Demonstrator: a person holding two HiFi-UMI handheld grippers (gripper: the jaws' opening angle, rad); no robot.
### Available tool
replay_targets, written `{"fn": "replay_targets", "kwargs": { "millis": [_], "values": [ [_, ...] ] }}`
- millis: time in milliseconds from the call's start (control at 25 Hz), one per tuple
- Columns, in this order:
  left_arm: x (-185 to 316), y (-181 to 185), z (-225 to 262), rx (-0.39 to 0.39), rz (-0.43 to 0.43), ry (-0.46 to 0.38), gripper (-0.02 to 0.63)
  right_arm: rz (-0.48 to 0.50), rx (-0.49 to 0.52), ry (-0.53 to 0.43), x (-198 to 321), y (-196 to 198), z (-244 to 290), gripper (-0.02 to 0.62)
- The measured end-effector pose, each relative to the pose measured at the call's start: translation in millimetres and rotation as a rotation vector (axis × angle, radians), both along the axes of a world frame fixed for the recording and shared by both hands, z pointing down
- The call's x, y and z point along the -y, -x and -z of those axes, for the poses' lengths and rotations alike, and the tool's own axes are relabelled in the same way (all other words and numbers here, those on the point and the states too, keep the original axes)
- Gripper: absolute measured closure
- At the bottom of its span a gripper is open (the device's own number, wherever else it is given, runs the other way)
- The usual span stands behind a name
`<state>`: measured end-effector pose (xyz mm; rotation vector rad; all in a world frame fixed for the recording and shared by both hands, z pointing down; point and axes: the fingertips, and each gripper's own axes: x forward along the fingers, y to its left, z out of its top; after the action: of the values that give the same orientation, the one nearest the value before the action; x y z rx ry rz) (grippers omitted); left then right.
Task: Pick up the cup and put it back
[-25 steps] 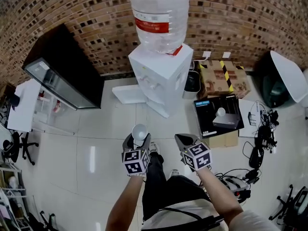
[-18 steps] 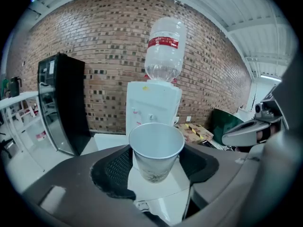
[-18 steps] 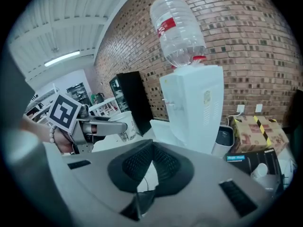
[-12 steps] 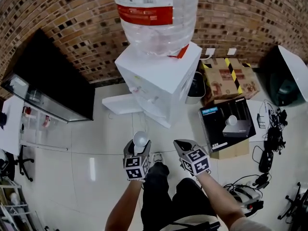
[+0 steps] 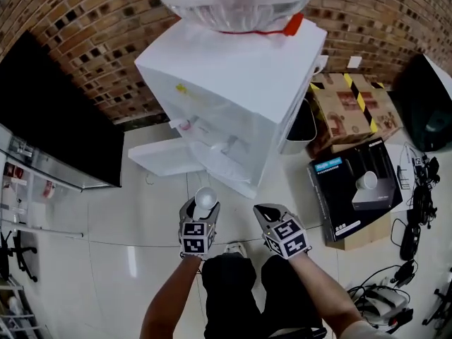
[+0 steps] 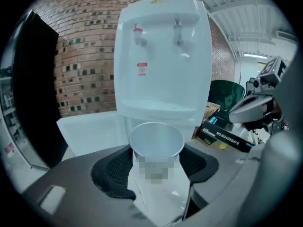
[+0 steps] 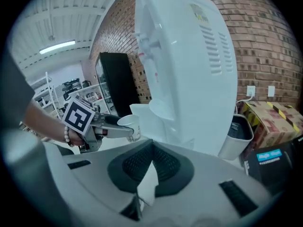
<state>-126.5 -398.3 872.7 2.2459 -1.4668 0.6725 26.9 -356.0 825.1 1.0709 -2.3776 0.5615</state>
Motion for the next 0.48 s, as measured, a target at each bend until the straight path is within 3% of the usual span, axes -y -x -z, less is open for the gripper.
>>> {"fn": "replay_targets", "kwargs": {
  "millis": [240, 480],
  "values": [
    [53.0, -2.5, -104.9, -0.009, 0.000, -0.005, 0.291, 0.023, -0.040, -0.045, 28.2, -5.4, -93.7, 0.584],
    [89.3, -35.5, -177.0, 0.020, -0.078, -0.020, 0.291, -0.024, -0.088, -0.039, 41.6, -21.2, -161.4, 0.584]
  ]
}}
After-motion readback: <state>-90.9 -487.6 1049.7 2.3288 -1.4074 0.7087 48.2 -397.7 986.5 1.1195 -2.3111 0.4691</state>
